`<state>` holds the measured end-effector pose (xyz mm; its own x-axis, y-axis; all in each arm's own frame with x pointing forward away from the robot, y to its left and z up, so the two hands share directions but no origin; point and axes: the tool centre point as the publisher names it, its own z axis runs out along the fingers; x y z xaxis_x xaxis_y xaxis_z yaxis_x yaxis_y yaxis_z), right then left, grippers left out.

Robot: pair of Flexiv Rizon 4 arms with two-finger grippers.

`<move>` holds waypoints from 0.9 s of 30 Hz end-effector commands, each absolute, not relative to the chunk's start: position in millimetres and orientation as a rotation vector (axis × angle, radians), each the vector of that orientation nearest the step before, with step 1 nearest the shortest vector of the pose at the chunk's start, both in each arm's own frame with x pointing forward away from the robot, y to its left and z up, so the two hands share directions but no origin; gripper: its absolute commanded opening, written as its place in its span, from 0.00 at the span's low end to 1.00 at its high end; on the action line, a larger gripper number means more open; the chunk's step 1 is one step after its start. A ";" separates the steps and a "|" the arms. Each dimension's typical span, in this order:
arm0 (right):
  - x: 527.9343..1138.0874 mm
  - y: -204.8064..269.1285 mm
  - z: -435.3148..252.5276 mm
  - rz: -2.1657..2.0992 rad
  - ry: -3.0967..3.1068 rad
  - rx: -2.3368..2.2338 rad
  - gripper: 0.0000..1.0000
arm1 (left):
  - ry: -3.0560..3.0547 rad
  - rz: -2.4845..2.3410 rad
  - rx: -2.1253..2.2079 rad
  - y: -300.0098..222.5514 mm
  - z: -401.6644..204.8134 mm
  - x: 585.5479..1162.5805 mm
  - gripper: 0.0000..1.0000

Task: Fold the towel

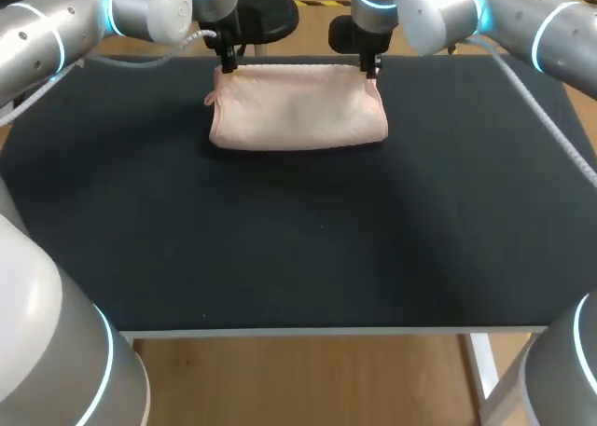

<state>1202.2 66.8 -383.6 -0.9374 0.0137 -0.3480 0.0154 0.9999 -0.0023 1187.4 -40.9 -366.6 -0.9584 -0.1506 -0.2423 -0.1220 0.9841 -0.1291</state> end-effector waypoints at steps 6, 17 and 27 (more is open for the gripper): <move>1220.1 67.3 -396.3 0.026 2.759 0.065 1.00 | 2.966 -0.201 -0.234 -39.1 -377.8 1202.1 1.00; 1207.7 53.0 -369.5 0.051 2.685 0.090 1.00 | 2.897 -0.428 -0.235 -24.3 -343.9 1180.2 1.00; 1178.5 51.4 -351.5 0.085 2.682 0.032 1.00 | 2.840 -0.756 -0.114 -16.5 -313.8 1132.7 1.00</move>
